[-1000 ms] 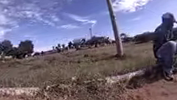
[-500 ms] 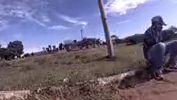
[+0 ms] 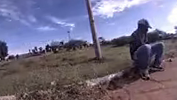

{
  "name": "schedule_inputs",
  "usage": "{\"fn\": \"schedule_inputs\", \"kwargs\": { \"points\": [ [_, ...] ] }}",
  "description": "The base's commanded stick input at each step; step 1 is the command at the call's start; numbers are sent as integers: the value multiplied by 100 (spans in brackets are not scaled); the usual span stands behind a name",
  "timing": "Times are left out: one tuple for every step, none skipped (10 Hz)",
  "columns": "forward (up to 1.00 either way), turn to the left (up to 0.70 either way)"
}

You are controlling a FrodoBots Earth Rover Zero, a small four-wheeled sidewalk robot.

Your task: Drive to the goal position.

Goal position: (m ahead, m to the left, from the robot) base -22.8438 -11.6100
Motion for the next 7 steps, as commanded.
{"fn": "schedule_inputs", "kwargs": {
  "points": [
    [0,-70],
    [0,-70],
    [0,-70],
    [0,-70],
    [0,-70],
    [0,-70],
    [0,-70]
  ]
}}
